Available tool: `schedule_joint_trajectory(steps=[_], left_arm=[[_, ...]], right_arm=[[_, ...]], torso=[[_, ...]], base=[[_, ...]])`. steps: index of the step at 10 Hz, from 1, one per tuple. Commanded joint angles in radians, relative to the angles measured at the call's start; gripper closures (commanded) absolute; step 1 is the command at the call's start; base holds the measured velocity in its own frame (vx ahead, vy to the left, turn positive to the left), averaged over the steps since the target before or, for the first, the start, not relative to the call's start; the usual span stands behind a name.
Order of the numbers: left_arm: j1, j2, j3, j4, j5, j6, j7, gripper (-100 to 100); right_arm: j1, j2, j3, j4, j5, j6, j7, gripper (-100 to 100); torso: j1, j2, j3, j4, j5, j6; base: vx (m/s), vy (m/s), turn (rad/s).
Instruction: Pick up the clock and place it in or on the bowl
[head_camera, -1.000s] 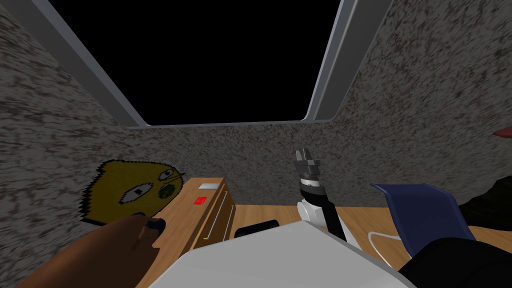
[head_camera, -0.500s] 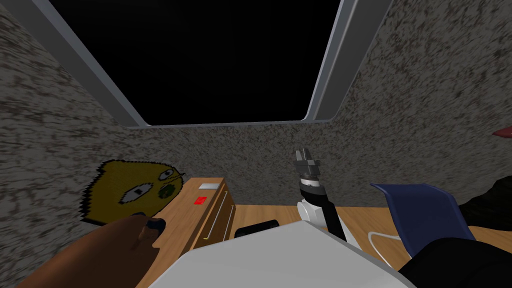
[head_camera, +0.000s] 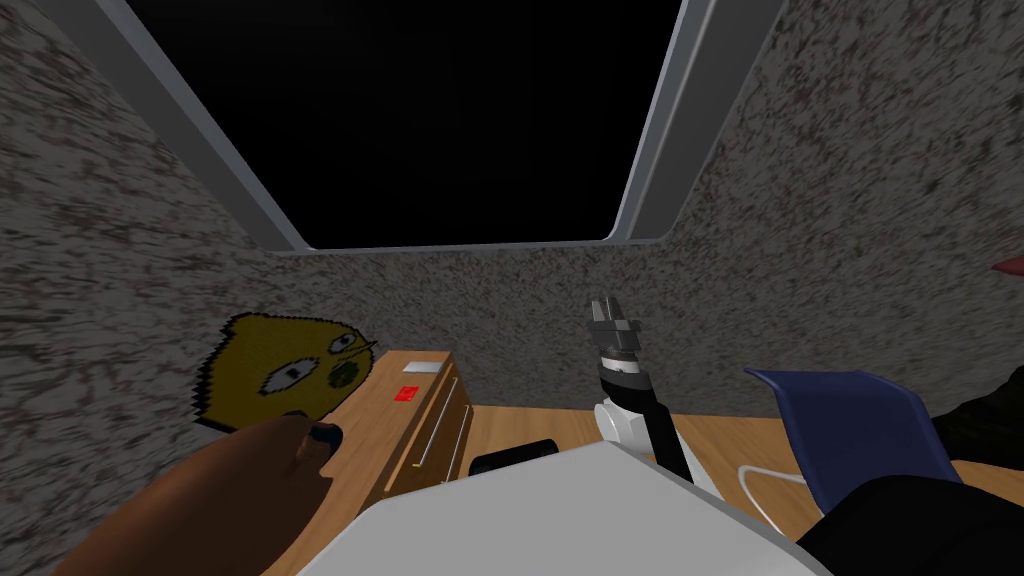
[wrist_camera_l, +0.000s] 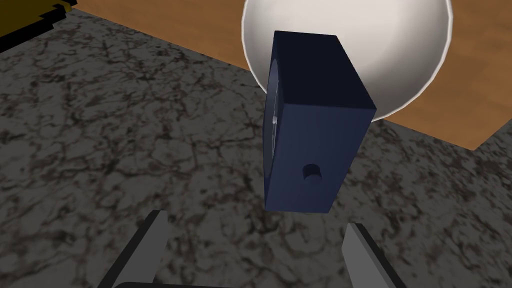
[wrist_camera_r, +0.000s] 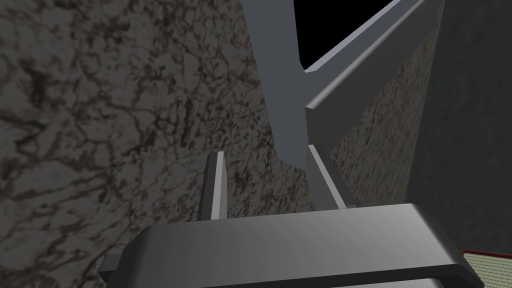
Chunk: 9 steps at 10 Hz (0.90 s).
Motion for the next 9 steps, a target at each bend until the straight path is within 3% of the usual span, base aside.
schedule_joint_trajectory(steps=[1, 4, 5, 6, 9], left_arm=[[0.006, 0.030, -0.002, 0.012, 0.005, -0.016, 0.026, -100], [0.038, 0.085, 0.009, 0.018, 0.025, -0.035, 0.062, -100], [0.062, 0.079, 0.024, 0.003, 0.039, -0.026, 0.046, -100], [0.068, 0.081, 0.028, 0.000, 0.044, -0.025, 0.044, 0], [0.067, 0.081, 0.027, 0.001, 0.043, -0.025, 0.045, 0]], right_arm=[[0.000, 0.000, 0.000, 0.000, 0.000, 0.000, 0.000, 0], [0.000, 0.000, 0.000, 0.000, 0.000, 0.000, 0.000, 0], [0.000, 0.000, 0.000, 0.000, 0.000, 0.000, 0.000, 0], [0.000, 0.000, 0.000, 0.000, 0.000, 0.000, 0.000, 0], [0.000, 0.000, 0.000, 0.000, 0.000, 0.000, 0.000, 0]], torso=[[0.000, 0.000, 0.000, 0.000, 0.000, 0.000], [0.000, 0.000, 0.000, 0.000, 0.000, 0.000], [0.000, 0.000, 0.000, 0.000, 0.000, 0.000], [0.000, -0.001, 0.000, 0.000, 0.000, 0.000], [0.000, -0.002, -0.001, 0.000, 0.000, 0.000]], base=[[-0.041, 0.002, 0.032], [-0.041, -0.001, 0.031], [-0.015, -0.002, 0.003], [0.000, 0.000, 0.000], [0.000, 0.000, 0.000]])
